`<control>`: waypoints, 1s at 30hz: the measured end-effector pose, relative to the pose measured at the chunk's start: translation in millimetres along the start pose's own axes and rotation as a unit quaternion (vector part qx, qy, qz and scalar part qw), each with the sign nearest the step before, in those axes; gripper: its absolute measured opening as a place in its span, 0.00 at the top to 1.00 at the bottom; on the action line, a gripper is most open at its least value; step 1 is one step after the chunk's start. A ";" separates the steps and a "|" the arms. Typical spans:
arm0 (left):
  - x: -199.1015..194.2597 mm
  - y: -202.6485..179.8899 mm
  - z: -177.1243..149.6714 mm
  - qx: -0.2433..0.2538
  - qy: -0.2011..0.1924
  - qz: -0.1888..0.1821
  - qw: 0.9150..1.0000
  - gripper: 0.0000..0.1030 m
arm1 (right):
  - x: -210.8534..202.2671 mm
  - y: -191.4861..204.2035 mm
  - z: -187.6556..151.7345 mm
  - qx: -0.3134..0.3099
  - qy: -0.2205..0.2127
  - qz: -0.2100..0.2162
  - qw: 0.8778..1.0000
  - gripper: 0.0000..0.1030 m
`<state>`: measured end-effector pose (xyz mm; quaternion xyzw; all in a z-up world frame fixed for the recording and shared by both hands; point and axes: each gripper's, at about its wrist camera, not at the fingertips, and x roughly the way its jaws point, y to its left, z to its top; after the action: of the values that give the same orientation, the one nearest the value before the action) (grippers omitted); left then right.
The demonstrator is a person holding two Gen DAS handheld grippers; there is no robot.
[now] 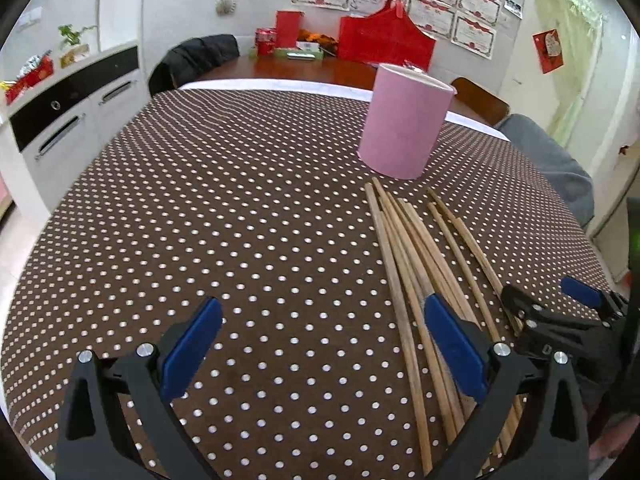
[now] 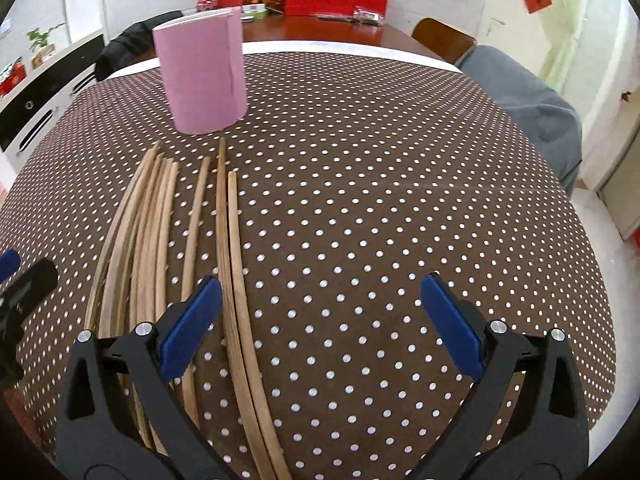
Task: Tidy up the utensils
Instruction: 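Lower the left gripper onto one wooden chopstick and close while the right gripper grasps another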
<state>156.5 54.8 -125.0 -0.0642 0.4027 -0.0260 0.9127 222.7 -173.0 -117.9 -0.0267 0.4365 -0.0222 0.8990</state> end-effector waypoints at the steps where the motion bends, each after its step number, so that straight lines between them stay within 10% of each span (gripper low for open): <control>1: 2.9 0.6 0.7 0.000 0.004 -0.010 1.000 0.04 | 2.3 0.9 1.5 -0.002 0.003 -0.003 1.000 0.05; 13: 33.1 3.4 14.6 0.002 0.041 -0.060 0.997 0.04 | 12.6 6.3 19.1 -0.002 0.016 -0.052 0.999 0.05; 25: 47.8 -16.3 31.9 0.006 0.063 0.039 0.997 0.04 | 46.0 -13.9 37.3 0.001 0.030 0.043 0.999 0.12; 30: 64.2 -39.0 42.3 0.009 0.073 0.094 0.993 0.04 | 46.6 -18.2 40.7 -0.036 0.005 0.078 0.996 0.37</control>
<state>231.2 13.8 -138.3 -0.0159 0.4725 0.0514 0.8797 283.2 -193.0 -128.1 -0.0252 0.4422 0.0636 0.8943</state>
